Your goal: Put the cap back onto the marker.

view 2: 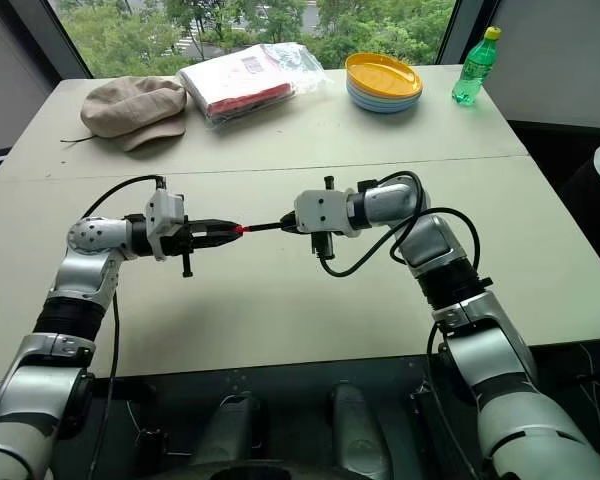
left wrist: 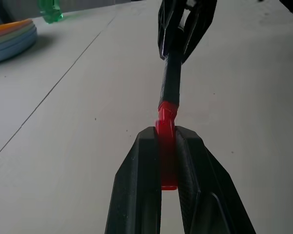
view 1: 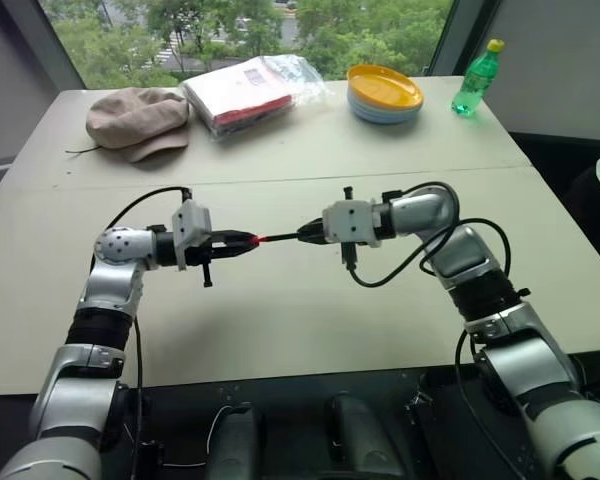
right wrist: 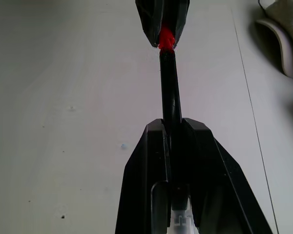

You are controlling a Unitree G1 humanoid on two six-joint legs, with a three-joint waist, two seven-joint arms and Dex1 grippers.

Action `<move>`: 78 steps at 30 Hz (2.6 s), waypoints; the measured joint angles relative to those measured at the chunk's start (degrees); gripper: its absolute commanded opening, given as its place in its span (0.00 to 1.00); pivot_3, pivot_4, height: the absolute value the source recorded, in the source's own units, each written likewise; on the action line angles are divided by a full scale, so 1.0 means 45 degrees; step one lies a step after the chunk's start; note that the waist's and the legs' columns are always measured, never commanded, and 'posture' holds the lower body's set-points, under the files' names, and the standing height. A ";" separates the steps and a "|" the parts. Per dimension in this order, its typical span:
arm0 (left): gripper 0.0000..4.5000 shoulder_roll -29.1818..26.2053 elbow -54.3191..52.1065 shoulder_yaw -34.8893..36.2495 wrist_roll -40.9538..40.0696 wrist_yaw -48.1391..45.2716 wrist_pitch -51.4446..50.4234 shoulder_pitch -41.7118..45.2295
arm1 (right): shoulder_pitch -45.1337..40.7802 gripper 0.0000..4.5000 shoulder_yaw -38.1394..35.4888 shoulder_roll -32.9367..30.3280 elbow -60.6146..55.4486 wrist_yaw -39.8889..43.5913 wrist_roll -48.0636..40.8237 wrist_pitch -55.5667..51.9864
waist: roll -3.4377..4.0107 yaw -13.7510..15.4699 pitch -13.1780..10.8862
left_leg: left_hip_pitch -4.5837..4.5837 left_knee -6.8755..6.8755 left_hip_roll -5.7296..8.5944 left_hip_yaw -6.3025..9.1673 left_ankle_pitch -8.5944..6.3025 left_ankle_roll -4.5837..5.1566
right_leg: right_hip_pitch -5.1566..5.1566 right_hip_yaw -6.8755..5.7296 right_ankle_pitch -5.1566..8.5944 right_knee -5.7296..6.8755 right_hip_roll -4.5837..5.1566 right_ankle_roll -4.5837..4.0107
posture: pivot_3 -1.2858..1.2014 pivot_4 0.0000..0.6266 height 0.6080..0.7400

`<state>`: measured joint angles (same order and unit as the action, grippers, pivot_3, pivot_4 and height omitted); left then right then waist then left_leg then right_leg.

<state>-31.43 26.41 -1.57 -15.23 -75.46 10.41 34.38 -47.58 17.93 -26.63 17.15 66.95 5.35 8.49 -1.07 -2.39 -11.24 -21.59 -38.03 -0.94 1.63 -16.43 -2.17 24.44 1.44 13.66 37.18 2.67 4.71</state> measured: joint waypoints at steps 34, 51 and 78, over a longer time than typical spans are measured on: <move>0.00 -0.0214 0.1109 -0.0882 0.1373 -0.0078 0.2069 0.0383 | 0.0237 0.01 0.0648 0.0067 -0.0963 0.0473 0.0178 -0.2126 | 0.0000 0.0005 0.0000 | 0.0000 -0.0001 0.0000 0.0002 0.0000 0.0001 | 0.0000 -0.0001 0.0000 0.0000 -0.0001 0.0000 | 0.52 0.24 1.00; 0.00 -0.0438 0.1788 -0.0884 0.1715 -0.0079 0.3385 0.0518 | 0.0249 0.01 0.0749 0.0733 -0.1290 0.0293 0.0495 -0.3463 | 0.0000 0.0006 0.0000 | -0.0001 -0.0001 0.0001 0.0001 0.0000 0.0000 | 0.0000 -0.0002 0.0000 0.0000 -0.0001 0.0000 | 0.52 0.24 1.00; 0.00 -0.0498 0.2353 -0.0844 0.1980 -0.0202 0.3114 0.0924 | -0.0038 0.01 0.0715 0.1484 -0.0696 0.0179 0.1414 -0.3239 | 0.0000 -0.0005 0.0000 | -0.0001 -0.0001 0.0001 0.0003 0.0000 0.0001 | 0.0000 -0.0004 0.0000 0.0001 -0.0003 0.0000 | 0.52 0.24 1.00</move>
<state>-33.67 37.00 -5.37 -6.32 -76.37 24.43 38.54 -47.75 21.14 -19.95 14.02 67.76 11.71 -6.09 -1.07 -2.41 -11.24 -21.59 -38.04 -0.94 1.64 -16.44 -2.17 24.44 1.43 13.66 37.19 2.65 4.71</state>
